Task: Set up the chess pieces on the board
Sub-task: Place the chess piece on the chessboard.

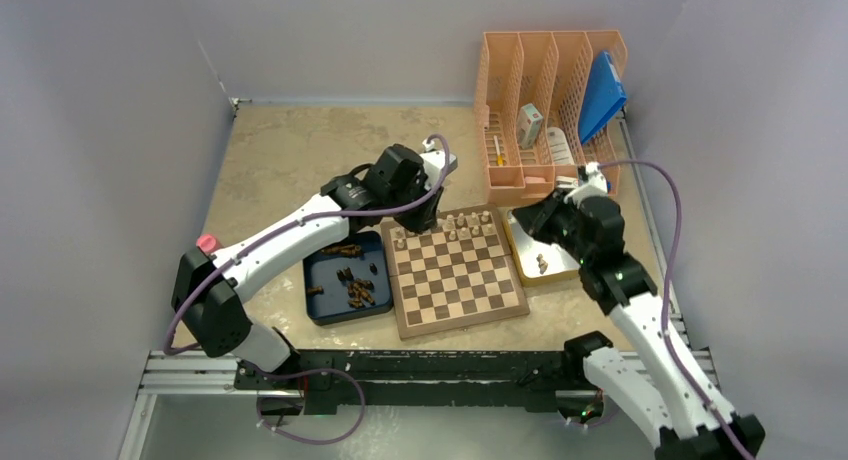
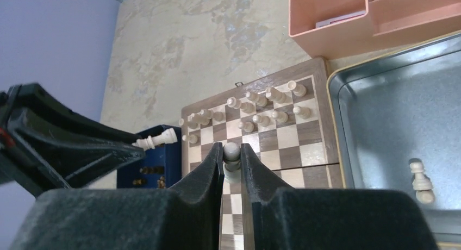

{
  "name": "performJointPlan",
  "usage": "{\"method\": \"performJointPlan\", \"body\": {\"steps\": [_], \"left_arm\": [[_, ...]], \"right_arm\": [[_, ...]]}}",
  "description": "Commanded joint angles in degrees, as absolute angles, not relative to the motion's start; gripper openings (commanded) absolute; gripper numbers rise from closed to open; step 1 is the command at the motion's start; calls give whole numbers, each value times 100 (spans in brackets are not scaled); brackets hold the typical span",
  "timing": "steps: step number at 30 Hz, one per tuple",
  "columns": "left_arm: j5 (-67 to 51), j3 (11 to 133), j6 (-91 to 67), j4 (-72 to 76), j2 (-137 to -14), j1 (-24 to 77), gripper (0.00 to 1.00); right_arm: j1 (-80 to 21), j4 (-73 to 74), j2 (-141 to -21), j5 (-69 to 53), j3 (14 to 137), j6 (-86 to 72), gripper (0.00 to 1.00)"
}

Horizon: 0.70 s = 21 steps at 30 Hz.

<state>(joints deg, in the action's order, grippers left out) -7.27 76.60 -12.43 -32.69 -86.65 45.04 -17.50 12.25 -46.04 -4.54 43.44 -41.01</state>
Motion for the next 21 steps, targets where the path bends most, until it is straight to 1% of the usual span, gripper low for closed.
{"method": "performJointPlan", "body": {"steps": [1, 5, 9, 13, 18, 21], "left_arm": [[-952, 7629, -658, -3601, -8641, 4441, 0], [-924, 7940, -398, -3959, -9051, 4432, 0], [-944, 8968, -235, -4958, -9837, 4412, 0], [-846, 9493, 56, -4977, -10250, 4327, 0], [-682, 10175, 653, -5298, -10854, 4178, 0], [-794, 10459, 903, -5449, -11118, 4038, 0]], "right_arm": [[-1816, 65, -3619, -374, 3431, -3476, 0], [-1899, -313, -3179, -565, 3103, -3495, 0], [-1976, -268, -3215, -654, 3208, -3326, 0], [-1995, -415, -3197, -572, 3064, -3362, 0], [-2029, -590, -3482, -461, 3013, -3212, 0], [-2042, -632, -3452, -388, 2979, -3212, 0]]}}
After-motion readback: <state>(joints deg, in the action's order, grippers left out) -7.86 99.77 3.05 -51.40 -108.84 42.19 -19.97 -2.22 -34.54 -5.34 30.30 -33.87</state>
